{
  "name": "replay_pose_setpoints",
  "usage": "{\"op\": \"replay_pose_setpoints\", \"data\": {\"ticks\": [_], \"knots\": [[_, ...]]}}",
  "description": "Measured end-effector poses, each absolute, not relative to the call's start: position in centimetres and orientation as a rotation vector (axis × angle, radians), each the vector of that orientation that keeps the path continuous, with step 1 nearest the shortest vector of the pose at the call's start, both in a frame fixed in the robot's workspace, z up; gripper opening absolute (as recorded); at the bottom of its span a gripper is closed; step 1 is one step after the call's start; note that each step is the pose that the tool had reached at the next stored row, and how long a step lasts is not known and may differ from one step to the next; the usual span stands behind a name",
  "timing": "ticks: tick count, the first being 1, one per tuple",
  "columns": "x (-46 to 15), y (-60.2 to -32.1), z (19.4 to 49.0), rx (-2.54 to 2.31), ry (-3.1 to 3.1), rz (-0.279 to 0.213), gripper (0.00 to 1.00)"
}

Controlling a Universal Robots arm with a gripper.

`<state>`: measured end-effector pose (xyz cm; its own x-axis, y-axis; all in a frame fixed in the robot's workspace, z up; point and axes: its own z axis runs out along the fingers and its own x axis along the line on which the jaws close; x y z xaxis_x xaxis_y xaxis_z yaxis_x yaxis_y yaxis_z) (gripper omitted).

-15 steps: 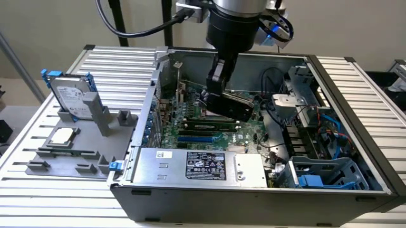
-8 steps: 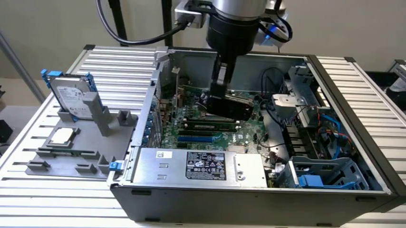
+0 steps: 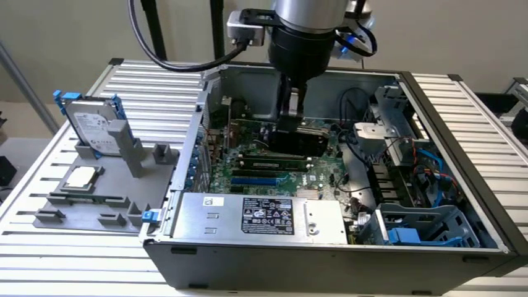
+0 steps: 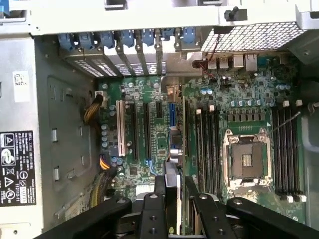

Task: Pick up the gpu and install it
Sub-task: 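Insert the gpu into the slot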

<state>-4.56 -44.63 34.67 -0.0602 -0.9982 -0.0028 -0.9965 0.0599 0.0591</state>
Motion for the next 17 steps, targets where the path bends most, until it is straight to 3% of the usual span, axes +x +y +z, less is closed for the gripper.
{"op": "replay_pose_setpoints", "data": {"ticks": [17], "knots": [[-7.4, -44.8, 32.1, 2.205, -2.24, -0.023, 0.0]]}}
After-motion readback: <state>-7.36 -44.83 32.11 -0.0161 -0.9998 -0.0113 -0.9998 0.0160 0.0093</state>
